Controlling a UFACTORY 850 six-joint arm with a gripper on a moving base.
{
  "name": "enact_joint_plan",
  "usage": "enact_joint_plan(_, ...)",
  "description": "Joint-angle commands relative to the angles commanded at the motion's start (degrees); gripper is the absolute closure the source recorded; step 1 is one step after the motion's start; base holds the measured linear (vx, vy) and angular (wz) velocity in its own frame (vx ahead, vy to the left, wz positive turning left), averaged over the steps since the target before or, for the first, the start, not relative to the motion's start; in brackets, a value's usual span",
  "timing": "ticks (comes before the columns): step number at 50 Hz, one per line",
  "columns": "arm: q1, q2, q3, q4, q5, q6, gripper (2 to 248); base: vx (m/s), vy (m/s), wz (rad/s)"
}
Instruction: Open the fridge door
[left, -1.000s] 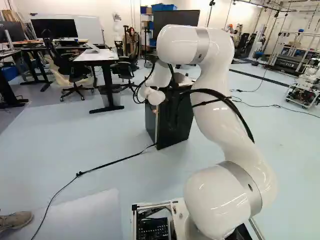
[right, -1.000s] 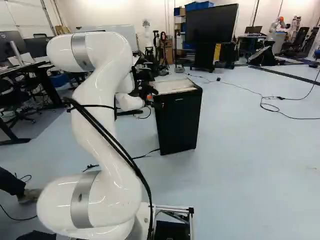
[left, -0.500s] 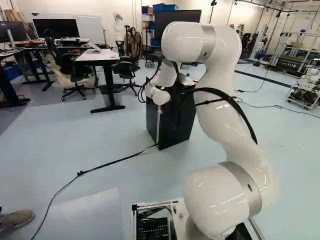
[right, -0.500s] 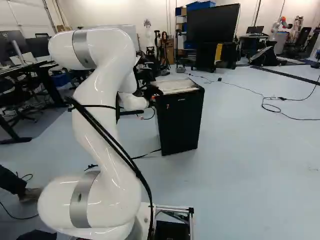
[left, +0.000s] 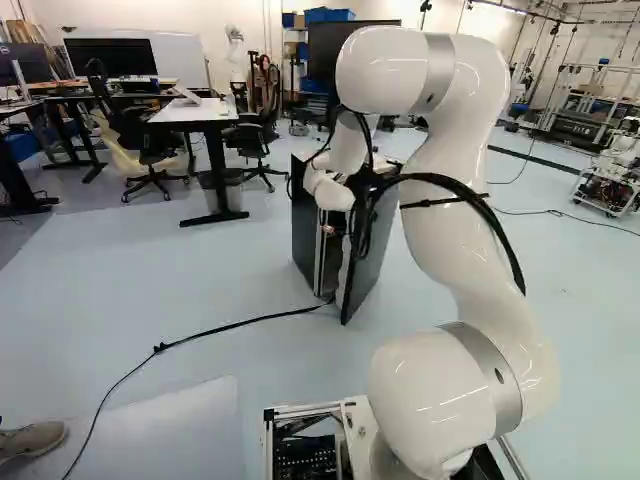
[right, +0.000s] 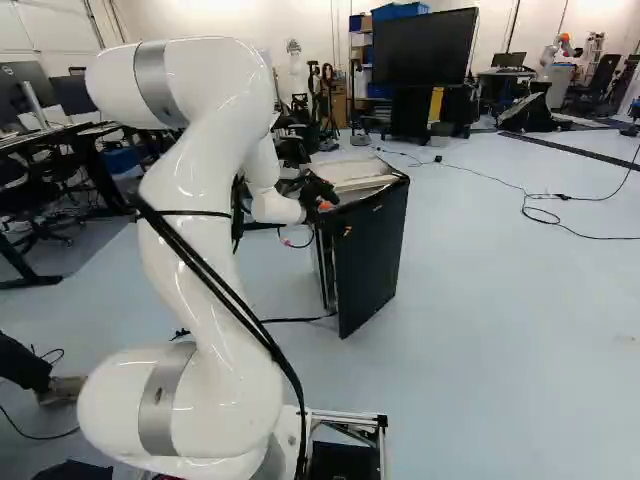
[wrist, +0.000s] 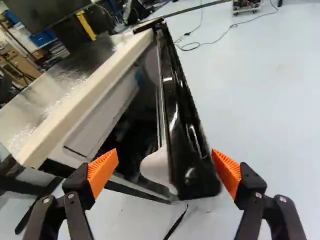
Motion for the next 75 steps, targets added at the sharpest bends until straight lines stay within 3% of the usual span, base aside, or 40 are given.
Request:
enact_joint_plan(35, -4.5, 4.8, 7.1, 20.3, -5.8, 0.0, 3, 0.0, 0.0, 0.0)
enact_joint_plan(48, -6.3, 6.0, 9.1, 21.6, -6.0, 0.0, 3, 0.0, 0.0, 0.0)
enact_joint_plan(75, -7.2, 6.0, 9.0, 21.6, -3.1, 0.0, 3, 0.0, 0.0, 0.0)
